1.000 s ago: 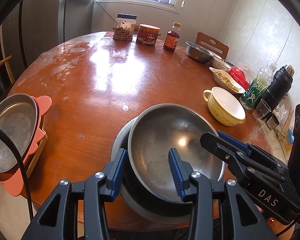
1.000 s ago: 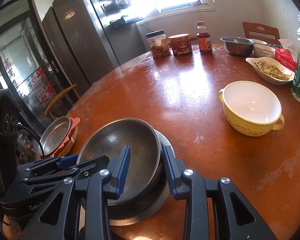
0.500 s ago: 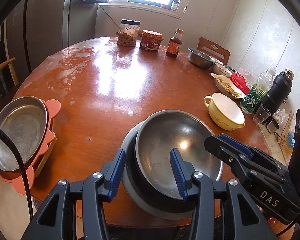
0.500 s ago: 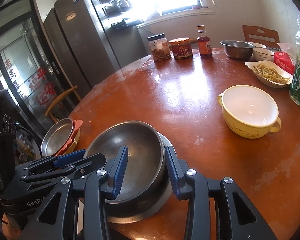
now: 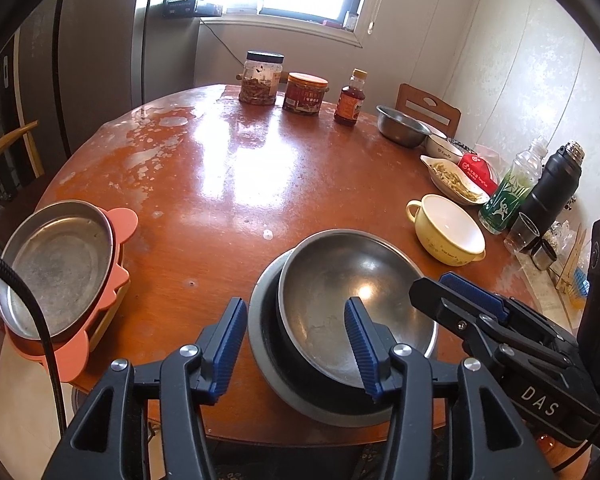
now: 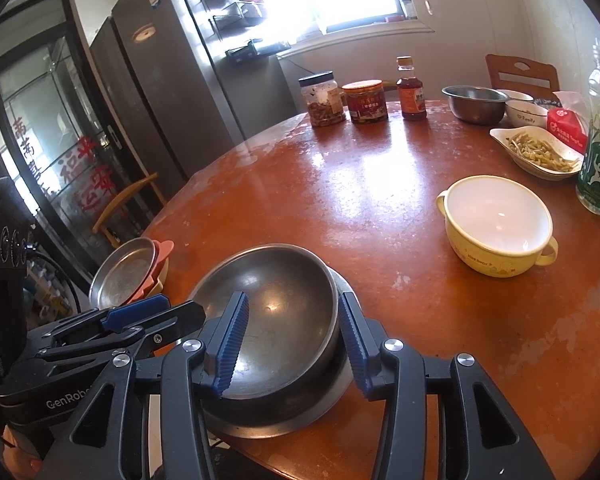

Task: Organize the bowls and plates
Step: 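Press the deep steel bowl down into the shallow steel bowl with the left tool, then open the left tool to release the deep steel bowl and withdraw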

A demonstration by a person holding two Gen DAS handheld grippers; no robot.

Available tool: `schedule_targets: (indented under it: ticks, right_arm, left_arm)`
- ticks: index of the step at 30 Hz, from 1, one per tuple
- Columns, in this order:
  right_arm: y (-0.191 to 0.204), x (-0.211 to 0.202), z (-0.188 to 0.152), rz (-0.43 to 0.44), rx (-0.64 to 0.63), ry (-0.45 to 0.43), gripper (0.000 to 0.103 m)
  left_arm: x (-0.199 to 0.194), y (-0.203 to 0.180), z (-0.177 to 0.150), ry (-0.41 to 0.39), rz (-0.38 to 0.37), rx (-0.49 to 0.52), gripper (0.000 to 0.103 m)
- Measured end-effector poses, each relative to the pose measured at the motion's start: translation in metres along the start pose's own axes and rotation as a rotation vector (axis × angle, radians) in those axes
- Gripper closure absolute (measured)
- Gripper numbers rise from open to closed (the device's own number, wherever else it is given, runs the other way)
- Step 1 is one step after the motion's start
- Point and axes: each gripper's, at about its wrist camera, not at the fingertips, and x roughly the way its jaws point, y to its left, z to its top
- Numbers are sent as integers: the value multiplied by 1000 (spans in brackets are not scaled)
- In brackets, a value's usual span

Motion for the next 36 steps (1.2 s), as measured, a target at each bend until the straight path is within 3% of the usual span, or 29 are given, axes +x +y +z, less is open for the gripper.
schedule_targets:
  ticks: [11, 36]
  right_arm:
    - [4, -15, 0, 1, -7, -25, 46]
    - [-11, -72, 8, -17, -21, -148, 34]
  left_arm:
    - [-16, -2, -1, -31, 14, 4, 44]
    - [-43, -43, 2, -79, 29, 67, 39]
